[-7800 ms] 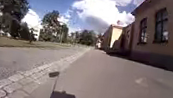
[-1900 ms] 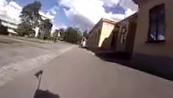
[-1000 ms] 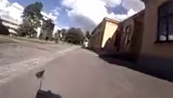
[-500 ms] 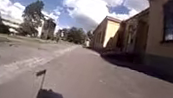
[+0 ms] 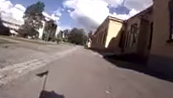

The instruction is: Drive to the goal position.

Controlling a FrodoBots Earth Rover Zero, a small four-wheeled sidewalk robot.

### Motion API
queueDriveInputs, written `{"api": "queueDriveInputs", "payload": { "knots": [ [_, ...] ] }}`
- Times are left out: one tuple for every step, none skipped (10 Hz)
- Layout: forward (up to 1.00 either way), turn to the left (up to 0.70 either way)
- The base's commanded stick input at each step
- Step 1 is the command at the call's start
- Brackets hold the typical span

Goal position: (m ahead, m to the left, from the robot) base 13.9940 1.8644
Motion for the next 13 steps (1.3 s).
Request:
{"api": "queueDriveInputs", "payload": {
  "knots": [
    [0.85,-0.34],
    [0.85,-0.07],
    [0.85,0.0],
    [0.85,0.0],
    [0.85,0.0],
    [0.85,0.0],
    [0.85,0.0],
    [0.85,0.0],
    [0.85,0.0],
    [0.85,0.0],
    [0.85,0.0],
    [0.85,0.0],
    [0.85,0.0]
  ]
}}
